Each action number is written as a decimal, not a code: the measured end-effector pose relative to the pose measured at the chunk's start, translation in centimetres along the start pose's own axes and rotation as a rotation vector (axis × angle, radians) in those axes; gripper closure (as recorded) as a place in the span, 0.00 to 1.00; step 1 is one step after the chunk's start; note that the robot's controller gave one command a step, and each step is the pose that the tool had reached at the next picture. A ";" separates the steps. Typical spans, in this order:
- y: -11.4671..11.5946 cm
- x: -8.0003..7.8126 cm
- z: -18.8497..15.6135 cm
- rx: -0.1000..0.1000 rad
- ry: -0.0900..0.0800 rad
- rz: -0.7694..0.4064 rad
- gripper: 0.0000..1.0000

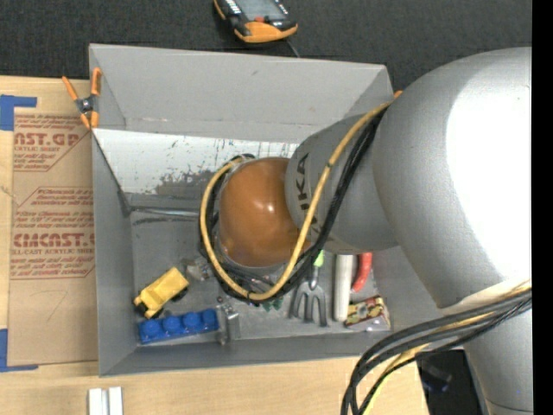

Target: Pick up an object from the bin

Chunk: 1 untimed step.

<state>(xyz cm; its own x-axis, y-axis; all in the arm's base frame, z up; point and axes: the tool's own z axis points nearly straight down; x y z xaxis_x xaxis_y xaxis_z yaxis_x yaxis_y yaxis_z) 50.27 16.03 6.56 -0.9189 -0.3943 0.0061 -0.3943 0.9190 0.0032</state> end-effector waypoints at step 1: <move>0.7 2.1 -2.3 -0.004 -0.035 0.161 1.00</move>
Offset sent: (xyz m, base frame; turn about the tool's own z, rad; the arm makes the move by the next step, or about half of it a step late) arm 0.0000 0.0000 0.0000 0.0000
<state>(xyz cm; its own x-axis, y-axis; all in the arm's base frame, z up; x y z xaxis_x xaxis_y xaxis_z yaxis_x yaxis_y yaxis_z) 48.04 15.81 8.89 -0.9699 -0.2419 -0.0284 -0.2423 0.9702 0.0090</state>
